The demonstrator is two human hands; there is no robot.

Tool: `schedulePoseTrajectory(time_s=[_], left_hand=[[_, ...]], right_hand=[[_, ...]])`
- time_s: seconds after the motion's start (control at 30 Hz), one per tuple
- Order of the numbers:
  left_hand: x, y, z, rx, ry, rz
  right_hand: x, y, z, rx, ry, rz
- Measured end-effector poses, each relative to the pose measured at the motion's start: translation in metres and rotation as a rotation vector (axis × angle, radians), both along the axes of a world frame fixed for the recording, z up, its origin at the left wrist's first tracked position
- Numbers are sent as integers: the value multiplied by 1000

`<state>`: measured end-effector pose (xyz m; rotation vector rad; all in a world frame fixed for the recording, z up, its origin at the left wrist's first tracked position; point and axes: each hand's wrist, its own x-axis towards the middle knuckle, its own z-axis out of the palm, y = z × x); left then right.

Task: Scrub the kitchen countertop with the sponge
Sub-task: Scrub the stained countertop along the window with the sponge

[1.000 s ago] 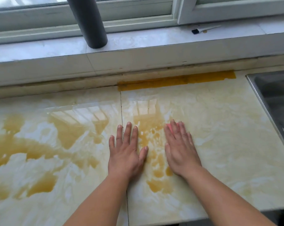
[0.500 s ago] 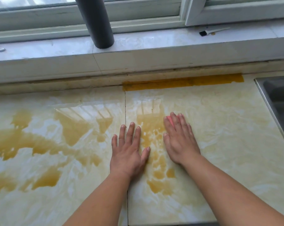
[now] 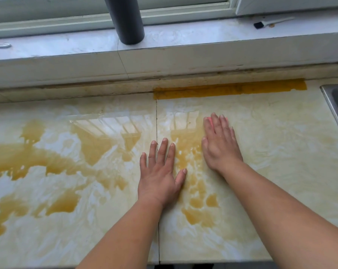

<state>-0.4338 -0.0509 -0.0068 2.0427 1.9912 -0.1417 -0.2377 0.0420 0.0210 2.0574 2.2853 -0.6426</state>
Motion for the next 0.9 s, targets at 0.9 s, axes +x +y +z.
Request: schedulePoseTrajectory(time_s=[0.9], left_hand=[[1, -1, 0, 19, -6, -4]], right_hand=[[-44, 30, -1, 16, 90, -13]])
